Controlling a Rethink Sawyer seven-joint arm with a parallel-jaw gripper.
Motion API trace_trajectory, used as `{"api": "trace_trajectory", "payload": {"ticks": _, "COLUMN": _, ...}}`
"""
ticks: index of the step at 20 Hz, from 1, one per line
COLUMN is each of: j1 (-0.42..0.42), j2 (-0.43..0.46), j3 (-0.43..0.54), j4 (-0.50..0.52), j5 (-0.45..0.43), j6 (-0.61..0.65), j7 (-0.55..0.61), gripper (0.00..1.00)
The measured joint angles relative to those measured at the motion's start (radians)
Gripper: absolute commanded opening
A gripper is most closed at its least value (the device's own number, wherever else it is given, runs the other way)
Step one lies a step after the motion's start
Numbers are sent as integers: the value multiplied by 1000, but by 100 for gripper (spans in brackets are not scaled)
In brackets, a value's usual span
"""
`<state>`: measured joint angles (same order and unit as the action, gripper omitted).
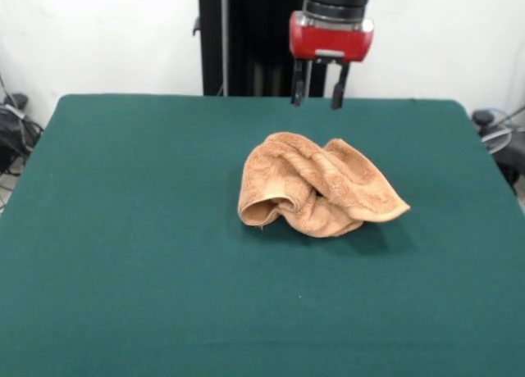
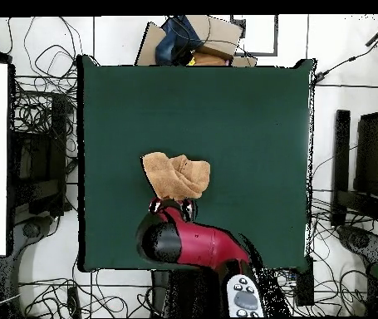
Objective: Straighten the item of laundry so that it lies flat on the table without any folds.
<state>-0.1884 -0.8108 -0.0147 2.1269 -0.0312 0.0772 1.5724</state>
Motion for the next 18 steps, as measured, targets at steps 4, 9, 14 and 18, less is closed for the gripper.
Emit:
{"api": "trace_trajectory", "payload": {"ticks": 4, "j1": -7, "j2": 23, "j3": 0, "j4": -20, "j5": 0, "j6": 0, "j7": 0, "gripper": 100}}
{"api": "trace_trajectory", "payload": {"ticks": 9, "j1": -7, "j2": 42, "j3": 0, "j4": -42, "j5": 0, "j6": 0, "j7": 0, "gripper": 100}}
{"api": "trace_trajectory", "payload": {"ticks": 14, "j1": -6, "j2": 47, "j3": 0, "j4": -57, "j5": 0, "j6": 9, "j7": 0, "gripper": 100}}
{"api": "trace_trajectory", "payload": {"ticks": 18, "j1": 1, "j2": 49, "j3": -3, "j4": -66, "j5": 1, "j6": 14, "j7": 0, "gripper": 100}}
